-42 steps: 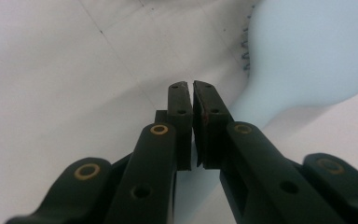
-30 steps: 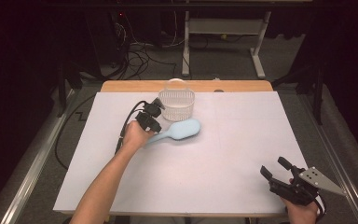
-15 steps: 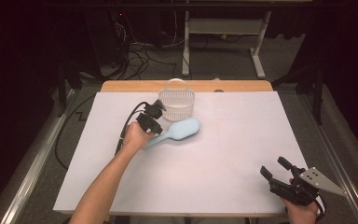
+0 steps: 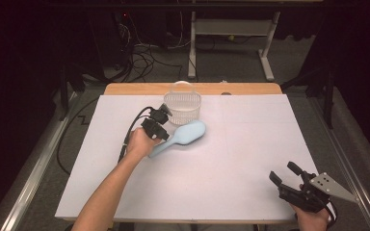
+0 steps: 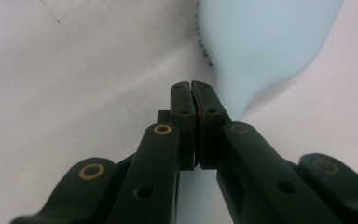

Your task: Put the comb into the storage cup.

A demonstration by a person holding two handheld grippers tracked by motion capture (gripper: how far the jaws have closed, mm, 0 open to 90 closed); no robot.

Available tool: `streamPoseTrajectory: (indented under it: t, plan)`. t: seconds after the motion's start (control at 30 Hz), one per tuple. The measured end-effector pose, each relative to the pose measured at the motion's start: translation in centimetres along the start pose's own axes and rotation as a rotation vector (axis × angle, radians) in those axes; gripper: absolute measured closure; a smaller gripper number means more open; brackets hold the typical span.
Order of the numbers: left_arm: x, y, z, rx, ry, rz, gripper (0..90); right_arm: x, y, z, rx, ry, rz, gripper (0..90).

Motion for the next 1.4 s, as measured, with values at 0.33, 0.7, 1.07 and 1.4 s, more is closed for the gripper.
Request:
streamPoseTrajectory:
  t: [0.33,0.7,1.07,1.4]
  plan:
    - [0.0,-0.5,-0.3,0.004,-0.005,-0.024,86.7,0.0,0.0,0.0,0.0,0.003,0.0,23.0]
    - [-0.1,-0.9,-0.5,0.012,-0.007,-0.04,86.7,0.1,0.0,-0.1,0.004,0.006,0.003,23.0]
    - [-0.4,-1.2,-0.9,0.003,-0.023,-0.066,86.7,0.1,0.0,-0.1,0.005,0.005,0.004,23.0]
    - [-0.1,-1.1,-1.4,0.001,-0.01,-0.06,86.7,0.1,0.0,-0.1,0.007,0.006,0.004,23.0]
Point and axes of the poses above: each handheld gripper's, and its own axes: x roughly forward along the jaws, z roughly out of its top, y roughly to its left, the point moved 7 cm from there along x, roughly forward along the jaws, and after that the axes turned 9 degrees about -y, right-handed, at the moved point
